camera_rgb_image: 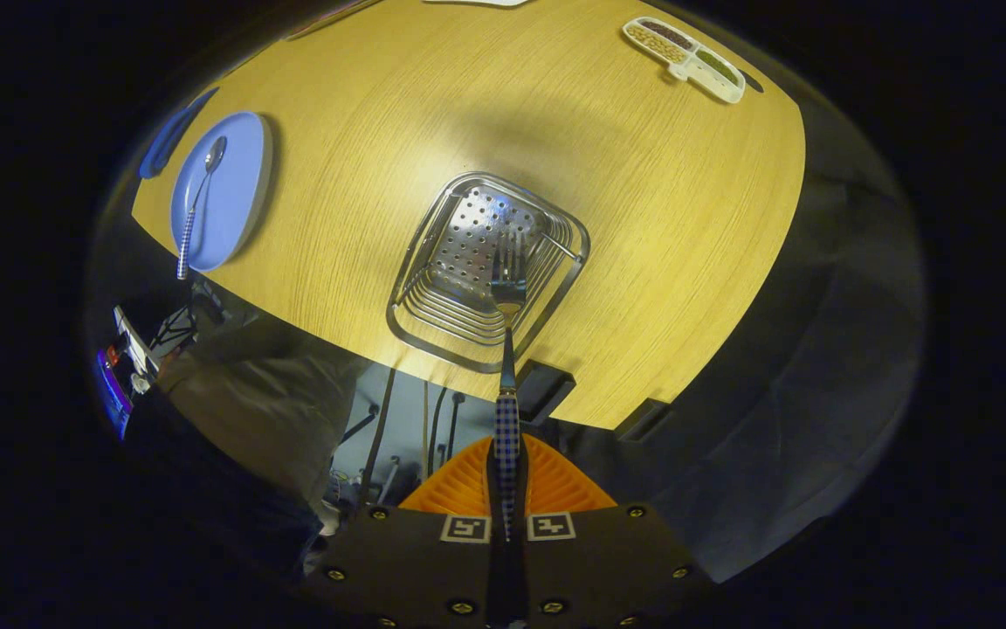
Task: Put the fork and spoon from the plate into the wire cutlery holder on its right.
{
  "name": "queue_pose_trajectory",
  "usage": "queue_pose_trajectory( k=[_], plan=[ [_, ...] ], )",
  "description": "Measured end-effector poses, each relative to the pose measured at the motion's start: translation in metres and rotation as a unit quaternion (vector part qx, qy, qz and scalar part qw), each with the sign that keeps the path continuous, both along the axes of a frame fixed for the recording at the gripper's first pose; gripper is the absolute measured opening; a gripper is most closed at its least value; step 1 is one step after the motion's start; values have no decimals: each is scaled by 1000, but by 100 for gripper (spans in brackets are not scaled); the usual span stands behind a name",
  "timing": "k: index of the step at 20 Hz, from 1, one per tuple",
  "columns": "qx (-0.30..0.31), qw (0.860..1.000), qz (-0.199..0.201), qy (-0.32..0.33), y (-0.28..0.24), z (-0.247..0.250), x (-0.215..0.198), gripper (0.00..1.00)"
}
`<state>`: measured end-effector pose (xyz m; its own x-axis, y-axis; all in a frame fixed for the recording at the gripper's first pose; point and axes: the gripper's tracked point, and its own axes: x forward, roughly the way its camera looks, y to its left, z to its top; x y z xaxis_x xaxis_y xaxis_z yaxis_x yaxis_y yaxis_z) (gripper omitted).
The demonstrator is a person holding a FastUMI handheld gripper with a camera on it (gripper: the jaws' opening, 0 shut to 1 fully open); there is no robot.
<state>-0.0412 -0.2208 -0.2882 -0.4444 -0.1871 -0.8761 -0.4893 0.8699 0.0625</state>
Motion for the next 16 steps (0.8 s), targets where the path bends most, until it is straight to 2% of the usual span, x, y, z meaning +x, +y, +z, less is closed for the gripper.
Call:
queue_pose_trajectory(
  k=[9,13,16],
  plan=[
    [-14,999,16,34,8,-10,13,1],
    [-18,999,-4,45,12,-13,17,1],
    [-21,999,-3,49,11,-14,21,1]
  ],
)
